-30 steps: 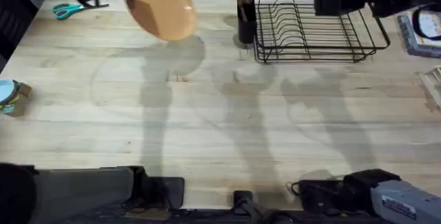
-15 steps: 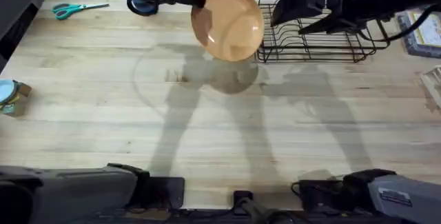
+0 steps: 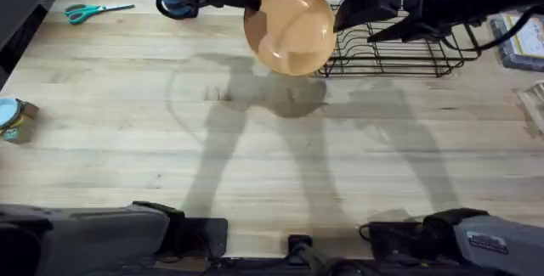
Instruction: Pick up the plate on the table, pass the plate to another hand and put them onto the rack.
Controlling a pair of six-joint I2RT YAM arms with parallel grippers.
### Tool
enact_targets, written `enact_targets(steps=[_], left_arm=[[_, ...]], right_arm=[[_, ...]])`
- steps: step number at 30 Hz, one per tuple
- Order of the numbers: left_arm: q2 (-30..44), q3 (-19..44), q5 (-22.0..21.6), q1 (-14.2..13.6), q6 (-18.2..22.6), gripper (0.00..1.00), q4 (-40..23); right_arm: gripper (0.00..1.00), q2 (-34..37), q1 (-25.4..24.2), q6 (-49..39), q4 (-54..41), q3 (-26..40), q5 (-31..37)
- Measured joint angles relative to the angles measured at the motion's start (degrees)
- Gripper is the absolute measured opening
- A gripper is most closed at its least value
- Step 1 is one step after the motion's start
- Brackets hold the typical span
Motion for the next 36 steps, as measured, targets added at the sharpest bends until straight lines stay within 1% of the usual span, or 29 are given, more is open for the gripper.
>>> enact_targets(steps=[8,15,16,19,21,25,26,27,28,31,35,36], left_arm=[[0.0,0.0,0.2,0.0,-0.1,0.043,0.0],[0.0,0.0,0.2,0.0,-0.1,0.043,0.0],[0.0,0.0,0.2,0.0,-0.1,0.044,-0.1],[0.0,0.0,0.2,0.0,-0.1,0.044,-0.3],[0.0,0.0,0.2,0.0,-0.1,0.043,-0.5],[0.0,0.0,0.2,0.0,-0.1,0.044,-0.7],[0.0,0.0,0.2,0.0,-0.1,0.044,-0.7],[0.0,0.0,0.2,0.0,-0.1,0.043,-0.7],[0.0,0.0,0.2,0.0,-0.1,0.043,-0.8],[0.0,0.0,0.2,0.0,-0.1,0.043,-0.9],[0.0,0.0,0.3,0.0,-0.1,0.044,-0.9],[0.0,0.0,0.1,-0.1,-0.1,0.044,-0.9]], right_arm=[[0.993,0.5,0.0,0.0,3.4,0.0,0.0],[0.993,5.0,0.4,3.1,6.6,0.1,1.2],[0.993,6.4,1.0,3.9,6.7,0.1,1.6],[0.993,7.6,1.8,4.3,6.8,0.1,1.8],[0.963,9.4,3.3,4.4,6.9,0.1,2.0],[0.843,11.5,4.2,4.7,6.9,0.1,2.0],[0.781,12.3,4.3,4.8,6.8,0.1,2.1],[0.641,12.3,4.3,5.0,7.0,0.1,2.2],[0.554,12.3,4.3,5.0,7.0,0.1,2.2],[0.359,12.3,4.3,5.3,7.0,0.1,2.2],[0.070,12.3,4.3,5.4,7.3,0.1,2.0],[0.046,12.3,4.3,5.4,7.4,0.1,1.9]])
